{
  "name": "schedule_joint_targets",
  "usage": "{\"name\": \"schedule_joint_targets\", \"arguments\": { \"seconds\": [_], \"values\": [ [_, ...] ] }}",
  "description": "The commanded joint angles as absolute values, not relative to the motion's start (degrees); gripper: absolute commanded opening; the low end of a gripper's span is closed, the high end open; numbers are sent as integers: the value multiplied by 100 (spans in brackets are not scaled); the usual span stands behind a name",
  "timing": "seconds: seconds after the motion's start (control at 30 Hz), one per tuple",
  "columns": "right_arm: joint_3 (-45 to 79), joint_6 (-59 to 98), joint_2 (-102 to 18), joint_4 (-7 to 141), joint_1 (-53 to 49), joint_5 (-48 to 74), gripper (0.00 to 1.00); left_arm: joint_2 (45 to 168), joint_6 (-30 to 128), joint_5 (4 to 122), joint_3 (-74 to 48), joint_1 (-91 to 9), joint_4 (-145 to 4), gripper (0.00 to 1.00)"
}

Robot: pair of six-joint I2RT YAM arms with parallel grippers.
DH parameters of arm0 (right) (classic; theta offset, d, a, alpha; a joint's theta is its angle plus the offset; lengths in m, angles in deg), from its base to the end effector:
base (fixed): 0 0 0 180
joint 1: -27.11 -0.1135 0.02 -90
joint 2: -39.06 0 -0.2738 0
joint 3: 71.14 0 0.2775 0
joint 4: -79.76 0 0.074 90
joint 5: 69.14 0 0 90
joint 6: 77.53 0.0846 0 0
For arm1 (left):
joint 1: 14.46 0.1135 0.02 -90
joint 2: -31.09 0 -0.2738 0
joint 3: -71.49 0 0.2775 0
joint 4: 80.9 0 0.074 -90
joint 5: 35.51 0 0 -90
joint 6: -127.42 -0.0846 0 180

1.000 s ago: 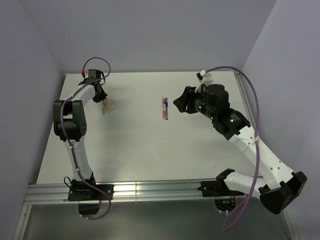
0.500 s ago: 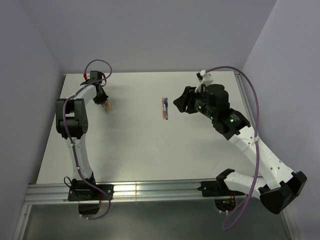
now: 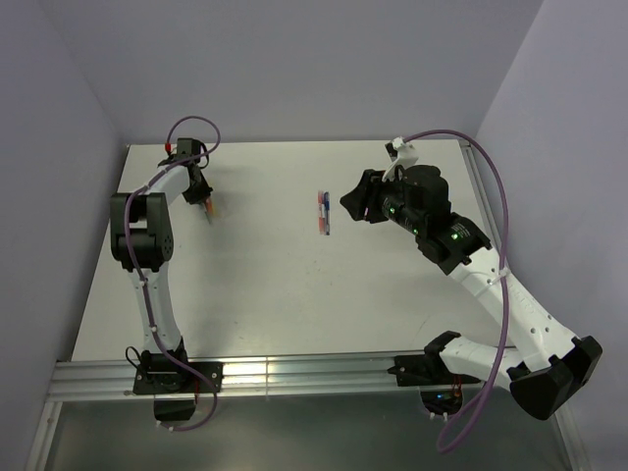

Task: Insert the pens into the pen caps
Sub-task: Pick up the pen from the center of the board.

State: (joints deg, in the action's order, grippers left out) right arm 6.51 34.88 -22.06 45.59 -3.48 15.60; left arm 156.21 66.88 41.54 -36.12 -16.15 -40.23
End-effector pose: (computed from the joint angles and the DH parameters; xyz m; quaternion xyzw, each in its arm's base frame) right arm 0.2583 0.1617 0.3842 -0.0845 0.8023 0.2963 0.5112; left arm 0.5250 0.0035 0.1210 -0.2593 0.9202 0.0313 0.2915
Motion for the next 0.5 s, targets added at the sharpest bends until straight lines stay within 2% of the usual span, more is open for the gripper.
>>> {"name": "schedule_joint_targets", "arguments": {
  "seconds": [0.0, 0.2, 0.3, 0.47],
  "values": [
    [647, 3392, -2202, 4662, -321, 1585, 55, 15695, 6608, 4113, -3811, -1595, -3932, 24],
    [639, 3392, -2202, 4680, -321, 1550, 55, 15757, 6599, 4069, -3837, -1595, -3871, 24],
    [647, 3392, -2211, 4671, -321, 1532, 55, 15748, 6625, 4034, -3794, -1595, -3880, 19],
    [630, 3391, -2246, 4698, -321, 1488, 55, 15651, 6652, 4034, -3715, -1595, -3880, 0]
  ]
}}
